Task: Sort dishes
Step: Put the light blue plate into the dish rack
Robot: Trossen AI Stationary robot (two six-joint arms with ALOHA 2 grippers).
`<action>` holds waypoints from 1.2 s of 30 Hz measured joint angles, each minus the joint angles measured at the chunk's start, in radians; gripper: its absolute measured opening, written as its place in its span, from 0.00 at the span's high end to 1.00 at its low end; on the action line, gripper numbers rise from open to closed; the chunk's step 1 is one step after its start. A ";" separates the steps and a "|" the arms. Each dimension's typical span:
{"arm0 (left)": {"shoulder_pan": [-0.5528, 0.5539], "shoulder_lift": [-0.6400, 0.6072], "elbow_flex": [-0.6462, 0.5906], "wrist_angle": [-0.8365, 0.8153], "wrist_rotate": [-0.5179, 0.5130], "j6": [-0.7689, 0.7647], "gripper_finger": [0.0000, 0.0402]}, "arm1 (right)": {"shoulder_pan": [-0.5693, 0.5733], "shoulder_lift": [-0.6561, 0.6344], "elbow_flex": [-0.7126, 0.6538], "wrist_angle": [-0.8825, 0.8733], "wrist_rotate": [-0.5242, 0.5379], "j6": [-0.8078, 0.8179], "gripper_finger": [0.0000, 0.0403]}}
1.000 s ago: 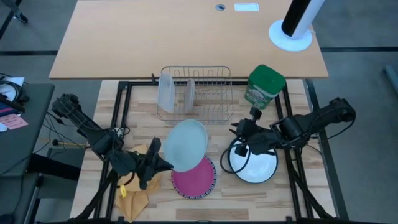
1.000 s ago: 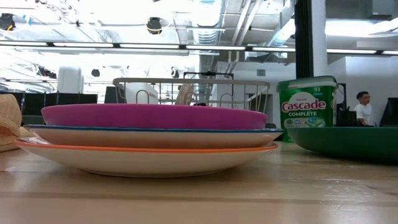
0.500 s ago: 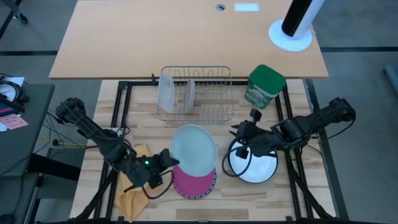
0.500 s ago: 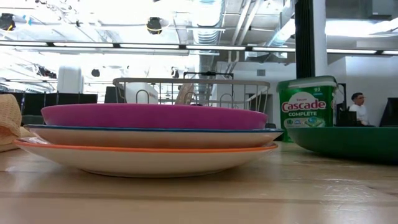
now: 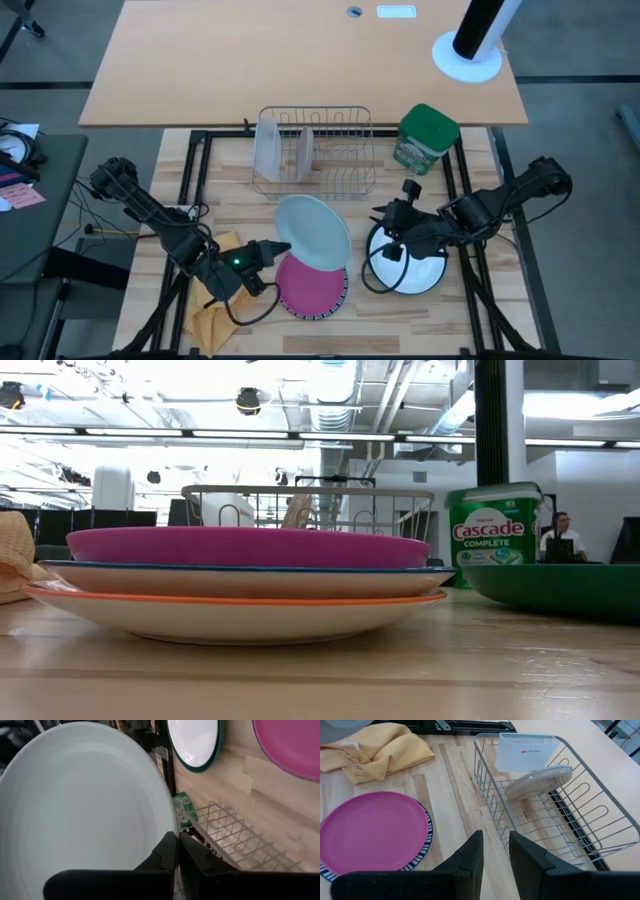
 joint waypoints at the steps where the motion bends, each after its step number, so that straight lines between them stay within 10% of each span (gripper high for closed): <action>1: 0.000 0.000 0.000 -0.001 -0.005 0.013 1.00 | 0.000 0.000 0.000 0.000 0.000 0.000 0.76; 24: 0.007 0.000 0.000 0.000 -0.115 -0.001 1.00 | 0.005 0.000 0.000 0.000 -0.005 0.027 0.76; 36: 0.057 -0.015 0.000 0.029 0.031 -0.174 1.00 | 0.004 0.000 0.000 0.001 -0.031 0.036 0.76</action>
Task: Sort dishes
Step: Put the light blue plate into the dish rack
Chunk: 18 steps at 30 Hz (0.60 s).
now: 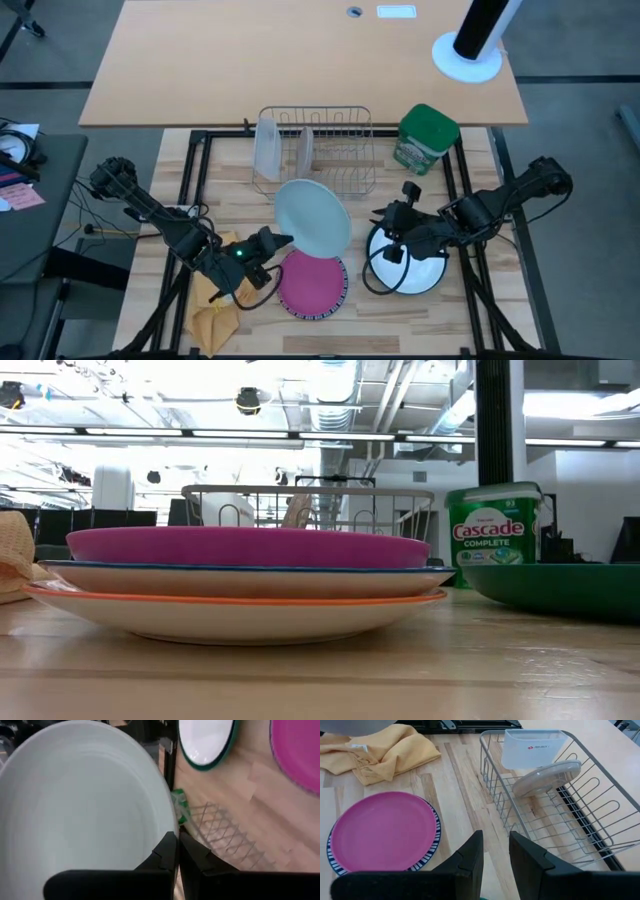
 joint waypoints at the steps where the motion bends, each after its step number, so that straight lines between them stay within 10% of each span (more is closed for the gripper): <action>1: 0.010 -0.001 0.000 0.026 0.010 -0.017 1.00 | 0.000 0.000 0.000 0.000 0.000 0.000 0.76; 18: 0.094 -0.003 0.000 0.353 0.232 -0.375 1.00 | 0.000 0.000 0.000 -0.001 -0.074 0.001 0.76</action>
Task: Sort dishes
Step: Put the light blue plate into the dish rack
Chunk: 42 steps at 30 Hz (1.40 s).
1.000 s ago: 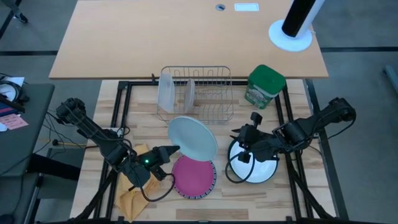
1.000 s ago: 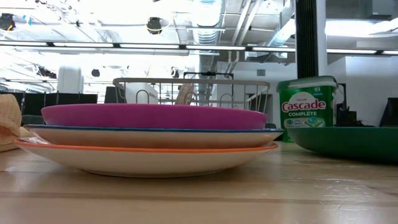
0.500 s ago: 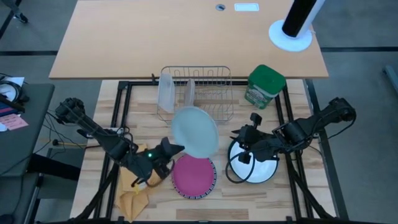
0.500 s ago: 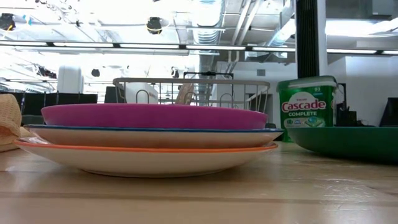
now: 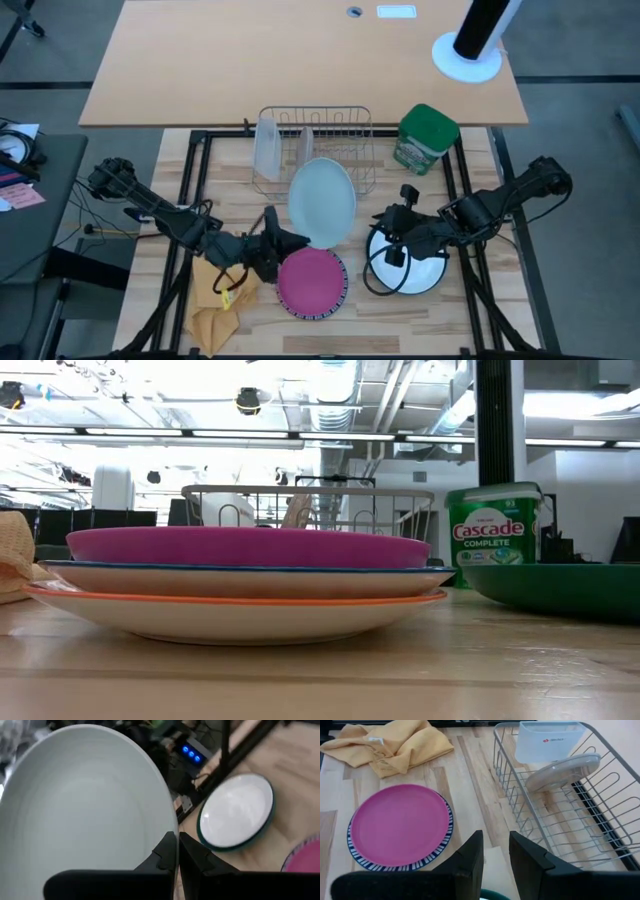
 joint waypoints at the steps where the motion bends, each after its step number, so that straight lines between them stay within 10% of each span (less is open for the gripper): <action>1: 0.001 0.000 0.000 0.013 -0.004 -0.031 1.00 | 0.000 0.000 0.000 0.000 -0.002 0.000 0.76; 14: 0.077 -0.007 0.000 0.214 -0.051 -0.300 1.00 | 0.000 0.000 0.000 -0.043 -0.003 0.006 0.76; 23: 0.206 -0.005 0.000 0.049 0.024 -0.650 1.00 | 0.000 0.000 0.000 -0.167 -0.002 0.090 0.76; 33: 0.351 -0.005 -0.004 0.159 0.284 -0.803 1.00 | -0.010 0.000 0.000 -0.179 0.000 0.084 0.76; 42: 0.460 -0.006 -0.200 0.571 0.416 -0.853 1.00 | -0.007 0.000 0.000 -0.179 0.000 0.119 0.76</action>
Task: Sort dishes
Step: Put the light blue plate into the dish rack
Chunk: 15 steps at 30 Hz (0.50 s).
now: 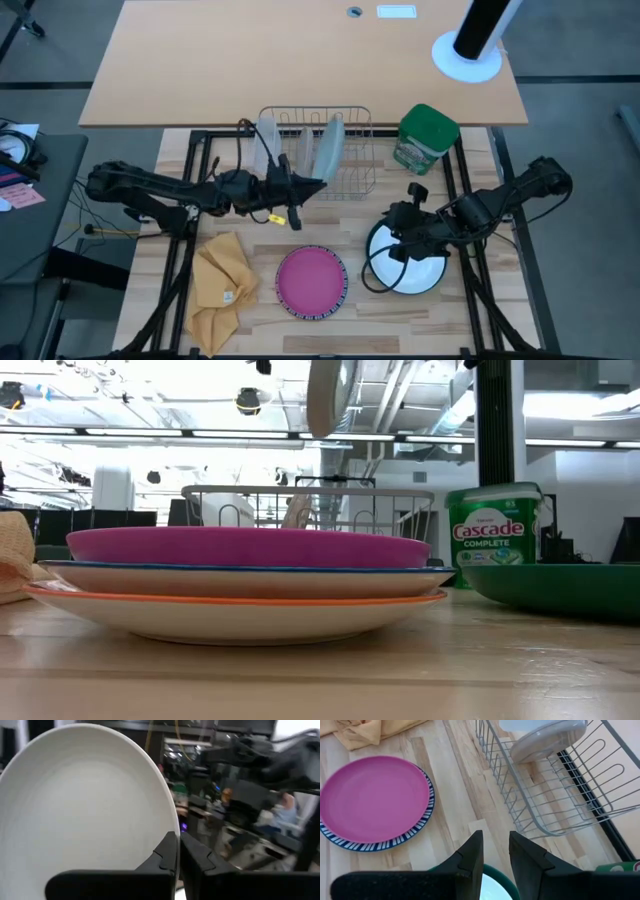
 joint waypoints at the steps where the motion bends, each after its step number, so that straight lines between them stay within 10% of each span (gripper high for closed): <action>1: 0.008 0.000 -0.022 0.033 -0.001 0.008 1.00 | 0.000 0.000 0.000 0.000 0.000 0.001 0.76; 15: 0.118 0.007 -0.112 0.100 0.000 -0.107 1.00 | -0.048 0.000 0.000 0.000 0.004 -0.001 0.76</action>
